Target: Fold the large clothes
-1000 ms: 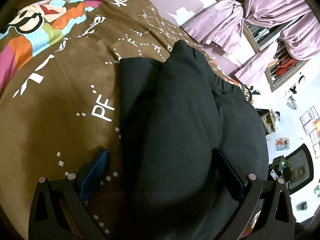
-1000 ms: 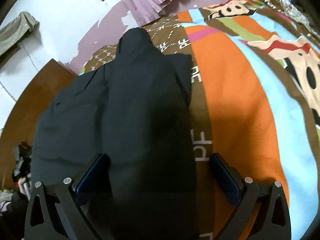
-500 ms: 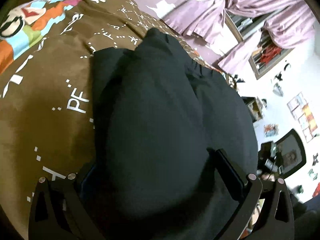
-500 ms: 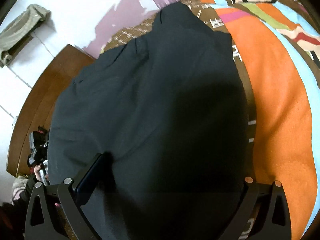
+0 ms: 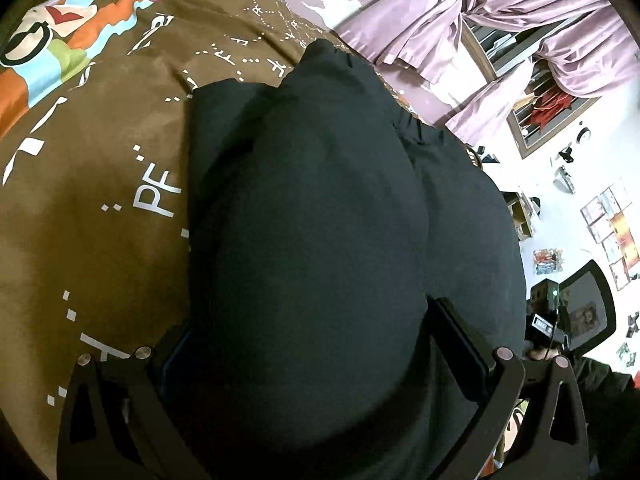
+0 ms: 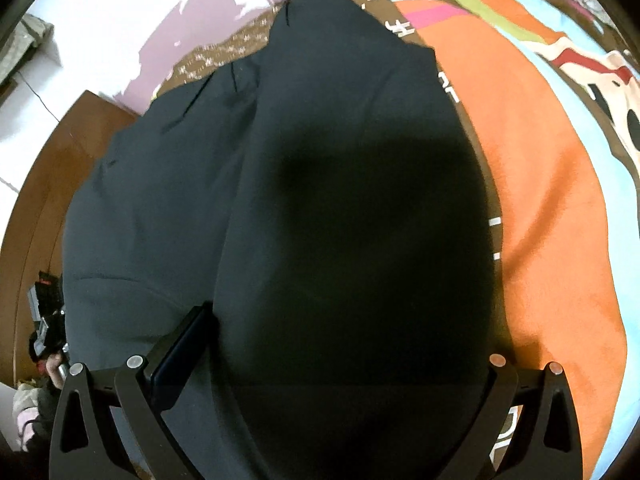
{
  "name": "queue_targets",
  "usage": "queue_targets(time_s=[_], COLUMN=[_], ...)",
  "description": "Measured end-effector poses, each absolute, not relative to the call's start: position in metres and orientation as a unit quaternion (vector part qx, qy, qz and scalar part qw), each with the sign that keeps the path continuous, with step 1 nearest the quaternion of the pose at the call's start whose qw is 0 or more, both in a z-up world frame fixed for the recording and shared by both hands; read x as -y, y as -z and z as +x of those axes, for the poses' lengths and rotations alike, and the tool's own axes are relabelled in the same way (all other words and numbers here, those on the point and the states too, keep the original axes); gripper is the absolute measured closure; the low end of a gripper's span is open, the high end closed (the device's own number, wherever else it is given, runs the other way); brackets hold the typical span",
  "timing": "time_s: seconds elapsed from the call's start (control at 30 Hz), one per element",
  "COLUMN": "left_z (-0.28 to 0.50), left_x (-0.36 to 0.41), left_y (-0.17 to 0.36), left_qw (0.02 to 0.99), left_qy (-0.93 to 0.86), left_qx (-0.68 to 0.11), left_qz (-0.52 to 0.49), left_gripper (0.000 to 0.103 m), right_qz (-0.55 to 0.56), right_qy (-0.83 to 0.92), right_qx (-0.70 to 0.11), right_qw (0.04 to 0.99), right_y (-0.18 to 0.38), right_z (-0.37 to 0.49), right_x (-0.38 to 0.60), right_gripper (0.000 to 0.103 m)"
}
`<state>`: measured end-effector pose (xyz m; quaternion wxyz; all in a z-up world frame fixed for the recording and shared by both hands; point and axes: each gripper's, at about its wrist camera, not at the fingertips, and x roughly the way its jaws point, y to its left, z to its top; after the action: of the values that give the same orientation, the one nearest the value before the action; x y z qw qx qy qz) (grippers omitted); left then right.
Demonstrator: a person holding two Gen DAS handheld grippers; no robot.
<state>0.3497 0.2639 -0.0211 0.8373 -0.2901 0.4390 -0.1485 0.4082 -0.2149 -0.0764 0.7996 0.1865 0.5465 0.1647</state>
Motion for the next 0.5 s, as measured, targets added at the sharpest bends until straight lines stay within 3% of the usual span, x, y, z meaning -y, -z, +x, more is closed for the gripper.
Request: queue_targets(time_s=[0.43, 0.5], left_z=[0.357, 0.355], left_x=[-0.26, -0.258], left_y=[0.011, 0.007], left_qw=[0.818, 0.825], left_qy=[0.127, 0.117], left_qx=[-0.471, -0.47], left_qz=[-0.304, -0.292], left_gripper=[0.004, 0.009], right_qz=[0.228, 0.219], right_qy=[-0.141, -0.131], right_qx=[-0.523, -0.525], right_qw=[0.809, 0.812], right_y=[0.071, 0.067], right_z=[0.392, 0.391], right_x=[0.217, 0.212], right_gripper=[0.0, 0.007])
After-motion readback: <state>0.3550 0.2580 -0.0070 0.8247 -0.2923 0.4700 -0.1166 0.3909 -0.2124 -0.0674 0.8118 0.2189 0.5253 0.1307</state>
